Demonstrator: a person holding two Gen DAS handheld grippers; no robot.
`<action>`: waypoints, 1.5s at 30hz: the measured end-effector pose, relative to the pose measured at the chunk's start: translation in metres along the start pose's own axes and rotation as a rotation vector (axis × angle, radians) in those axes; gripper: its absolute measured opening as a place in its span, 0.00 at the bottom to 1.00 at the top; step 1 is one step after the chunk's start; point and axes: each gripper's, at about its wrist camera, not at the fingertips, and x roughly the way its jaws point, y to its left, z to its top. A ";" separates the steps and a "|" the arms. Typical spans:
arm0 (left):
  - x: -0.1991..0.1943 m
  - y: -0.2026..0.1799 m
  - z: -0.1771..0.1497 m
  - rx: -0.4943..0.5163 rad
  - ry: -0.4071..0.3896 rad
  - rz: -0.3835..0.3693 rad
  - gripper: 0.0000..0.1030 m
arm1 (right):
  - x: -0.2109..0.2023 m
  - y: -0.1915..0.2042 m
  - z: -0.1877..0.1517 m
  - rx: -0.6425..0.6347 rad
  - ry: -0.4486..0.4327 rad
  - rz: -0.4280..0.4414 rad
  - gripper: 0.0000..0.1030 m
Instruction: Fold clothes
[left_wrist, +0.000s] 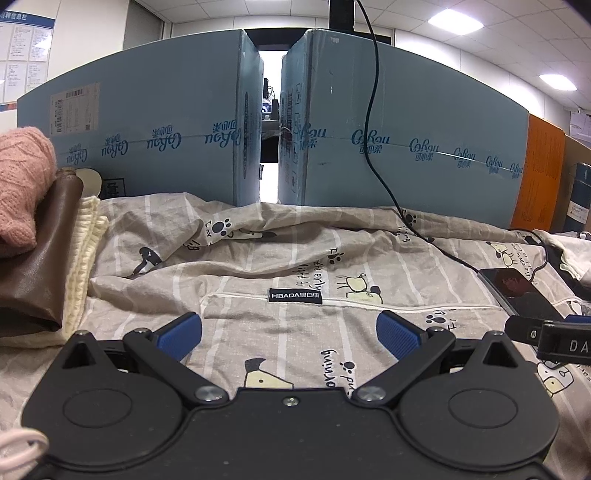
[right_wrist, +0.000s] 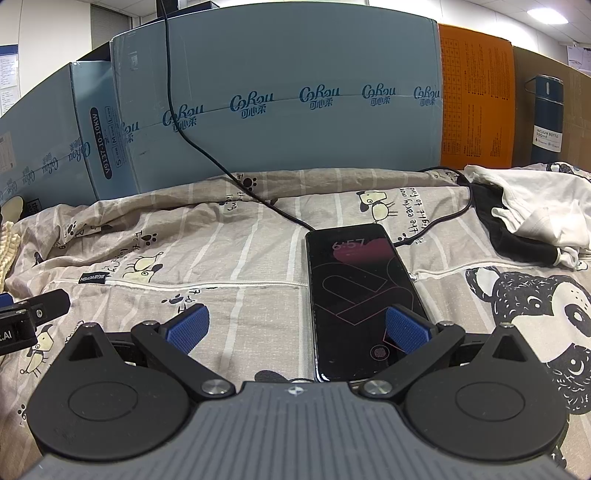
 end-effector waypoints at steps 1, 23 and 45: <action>0.000 -0.001 0.000 0.001 0.001 0.008 1.00 | 0.000 0.000 0.000 0.000 0.000 0.000 1.00; -0.001 -0.003 0.000 0.019 -0.003 0.051 1.00 | -0.003 0.002 0.000 0.003 -0.022 0.010 1.00; -0.001 -0.004 0.000 0.025 -0.002 0.064 1.00 | -0.003 0.003 0.000 0.001 -0.020 0.017 1.00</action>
